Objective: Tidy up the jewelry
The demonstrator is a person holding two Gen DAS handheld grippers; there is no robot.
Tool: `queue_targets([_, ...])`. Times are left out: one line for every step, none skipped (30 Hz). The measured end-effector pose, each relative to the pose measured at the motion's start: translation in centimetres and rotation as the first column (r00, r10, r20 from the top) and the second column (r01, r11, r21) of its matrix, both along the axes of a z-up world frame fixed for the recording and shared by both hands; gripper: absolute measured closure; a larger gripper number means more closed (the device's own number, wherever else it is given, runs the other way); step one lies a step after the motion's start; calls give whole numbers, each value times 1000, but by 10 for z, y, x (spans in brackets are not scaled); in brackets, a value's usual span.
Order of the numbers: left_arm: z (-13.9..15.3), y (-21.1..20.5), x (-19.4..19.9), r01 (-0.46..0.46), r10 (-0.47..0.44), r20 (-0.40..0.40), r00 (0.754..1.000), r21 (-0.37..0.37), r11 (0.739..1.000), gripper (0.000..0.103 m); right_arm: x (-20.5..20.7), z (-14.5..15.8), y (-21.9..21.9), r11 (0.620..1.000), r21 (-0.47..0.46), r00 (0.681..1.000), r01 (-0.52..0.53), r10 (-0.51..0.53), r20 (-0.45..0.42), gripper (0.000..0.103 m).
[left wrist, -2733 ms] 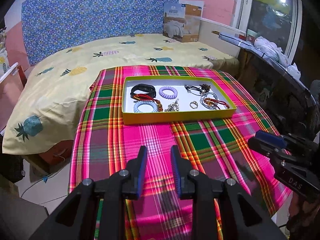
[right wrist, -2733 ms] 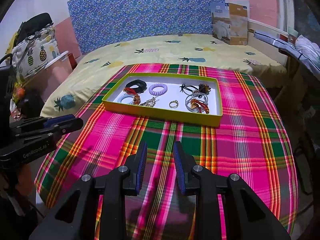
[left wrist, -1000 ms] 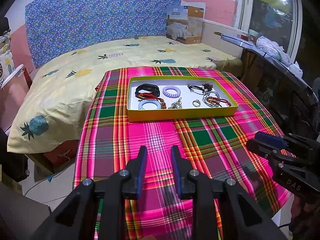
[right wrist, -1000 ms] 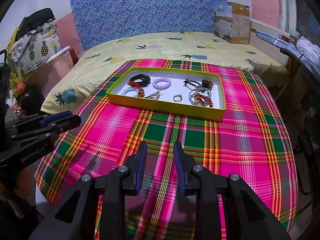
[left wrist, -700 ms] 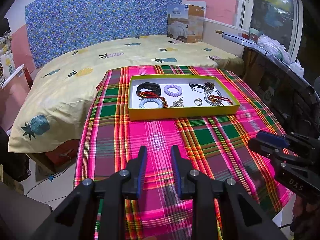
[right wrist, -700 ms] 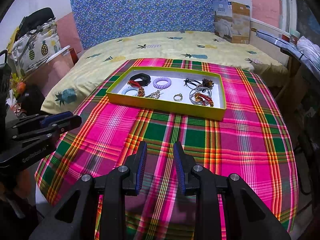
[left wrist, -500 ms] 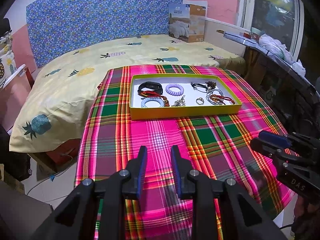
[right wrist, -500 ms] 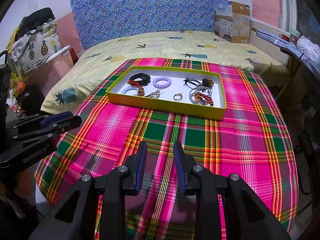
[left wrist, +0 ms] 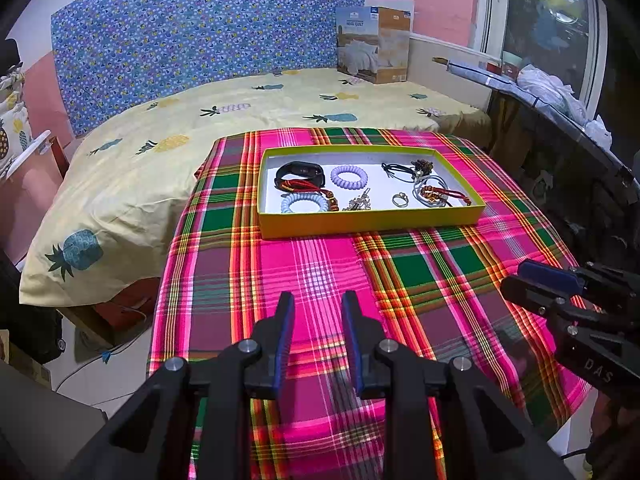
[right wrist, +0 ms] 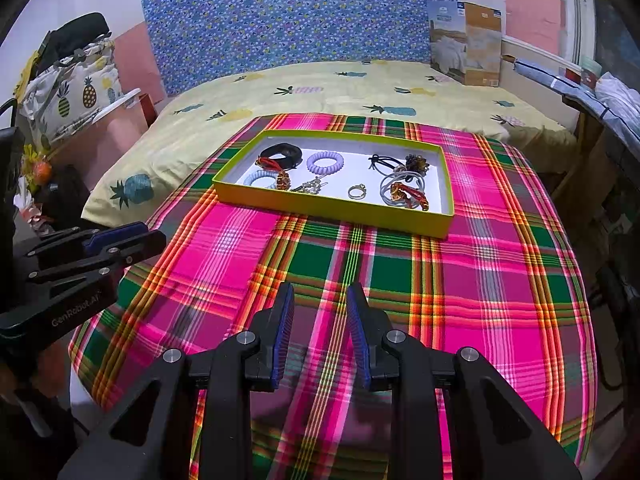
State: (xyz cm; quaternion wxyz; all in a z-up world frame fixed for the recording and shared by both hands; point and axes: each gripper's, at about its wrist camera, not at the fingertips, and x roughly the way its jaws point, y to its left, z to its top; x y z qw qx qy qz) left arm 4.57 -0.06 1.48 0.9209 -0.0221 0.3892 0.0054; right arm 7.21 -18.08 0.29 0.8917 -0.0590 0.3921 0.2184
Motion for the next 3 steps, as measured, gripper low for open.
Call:
queue_targets([0,0,0,0,0,1,1000,0,1000,78,0,1,0,1000,0,1000,1,-1,0,75])
queue_targets([0,0,0,0,0,1,1000,-2,1000,78,0,0,0,1000,-1,1000,1,-1,0,75])
queue_targets([0,0,0,-1,1,-1,1000,-1,1000,78,0,1,1,1000,-1,1000,0,0,0,75])
